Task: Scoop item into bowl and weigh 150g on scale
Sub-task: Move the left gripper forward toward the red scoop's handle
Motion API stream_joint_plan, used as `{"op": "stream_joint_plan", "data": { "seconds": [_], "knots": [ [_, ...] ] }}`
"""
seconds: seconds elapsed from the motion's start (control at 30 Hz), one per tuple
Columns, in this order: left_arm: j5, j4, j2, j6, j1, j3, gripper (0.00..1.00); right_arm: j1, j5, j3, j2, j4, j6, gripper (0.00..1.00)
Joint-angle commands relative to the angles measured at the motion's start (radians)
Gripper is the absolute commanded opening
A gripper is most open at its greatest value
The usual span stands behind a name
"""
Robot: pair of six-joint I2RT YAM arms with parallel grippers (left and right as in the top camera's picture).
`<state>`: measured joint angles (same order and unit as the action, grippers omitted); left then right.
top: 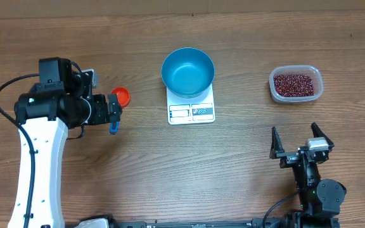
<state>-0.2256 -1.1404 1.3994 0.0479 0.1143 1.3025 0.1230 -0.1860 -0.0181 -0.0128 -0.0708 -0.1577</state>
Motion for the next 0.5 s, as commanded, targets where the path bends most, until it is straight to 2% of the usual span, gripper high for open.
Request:
{"op": "stream_joint_plan", "data": {
  "seconds": [0.0,0.47],
  "knots": [
    [-0.026,-0.009,0.029,-0.026,0.012,0.049,1.00,-0.004,0.001,0.010,0.010,0.005,-0.001,1.00],
    [-0.028,-0.108,0.243,-0.071,0.012,0.236,0.99,-0.004,0.001,0.010,0.010,0.005,-0.001,1.00]
  ]
}}
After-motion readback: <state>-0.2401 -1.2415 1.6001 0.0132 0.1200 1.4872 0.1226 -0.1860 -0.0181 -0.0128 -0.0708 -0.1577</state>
